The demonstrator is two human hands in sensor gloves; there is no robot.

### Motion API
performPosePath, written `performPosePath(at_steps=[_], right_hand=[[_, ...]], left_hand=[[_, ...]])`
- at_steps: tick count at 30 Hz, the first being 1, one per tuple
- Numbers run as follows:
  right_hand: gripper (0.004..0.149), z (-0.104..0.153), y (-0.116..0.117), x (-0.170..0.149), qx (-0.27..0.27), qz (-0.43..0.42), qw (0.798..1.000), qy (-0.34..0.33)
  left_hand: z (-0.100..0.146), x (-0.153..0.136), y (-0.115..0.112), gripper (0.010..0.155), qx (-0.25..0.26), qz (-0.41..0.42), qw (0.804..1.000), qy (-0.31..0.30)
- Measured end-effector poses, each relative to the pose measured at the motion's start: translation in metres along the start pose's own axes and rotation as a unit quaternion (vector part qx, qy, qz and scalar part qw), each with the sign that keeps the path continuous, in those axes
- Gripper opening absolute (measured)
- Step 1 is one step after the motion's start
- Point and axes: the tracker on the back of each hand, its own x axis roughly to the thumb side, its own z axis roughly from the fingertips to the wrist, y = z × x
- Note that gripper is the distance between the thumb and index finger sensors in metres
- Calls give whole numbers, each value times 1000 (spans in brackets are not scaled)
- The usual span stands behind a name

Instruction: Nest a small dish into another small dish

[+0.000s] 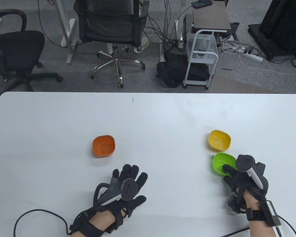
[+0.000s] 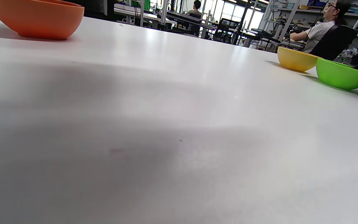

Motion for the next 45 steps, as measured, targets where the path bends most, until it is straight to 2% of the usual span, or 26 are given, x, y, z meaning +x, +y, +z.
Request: performPosePath(at_steps=[7, 10, 23, 27, 29, 32, 33, 36, 38, 42, 43, 45], right_hand=[[46, 1, -2, 0, -12, -4, 1000, -2], [42, 3, -7, 1, -36, -14, 999, -12], [40, 22, -22, 11, -92, -32, 993, -68], [41, 43, -32, 30, -135, -56, 979, -144], [41, 56, -36, 57, -169, -45, 963, -203], [41, 69, -35, 93, -193, 3, 948, -254], [41, 74, -32, 115, -196, 12, 938, -285], [41, 78, -24, 148, -197, 13, 927, -318], [41, 76, -6, 176, -169, 33, 924, -340], [41, 73, 31, 198, -152, 94, 912, -370], [41, 72, 45, 202, -134, 114, 909, -377], [41, 71, 56, 203, -108, 141, 910, -375]], left_hand=[[0, 1, 0, 80, 3, 0, 1000, -1], [0, 1, 0, 79, 5, 1, 1000, 0], [1, 1, 2, 80, 6, 1, 1000, 0], [2, -1, 5, 80, 13, 5, 1000, 1], [3, -2, 7, 80, 17, 7, 1000, 1], [3, -2, 7, 80, 18, 6, 1000, 1], [3, -2, 7, 80, 17, 6, 1000, 0], [3, -2, 6, 79, 14, 8, 1000, 0], [3, -2, 6, 80, 13, 7, 1000, 0], [3, -3, 7, 80, 11, 9, 1000, 2], [3, -3, 7, 79, 11, 9, 1000, 3], [3, -3, 7, 79, 11, 8, 1000, 3]])
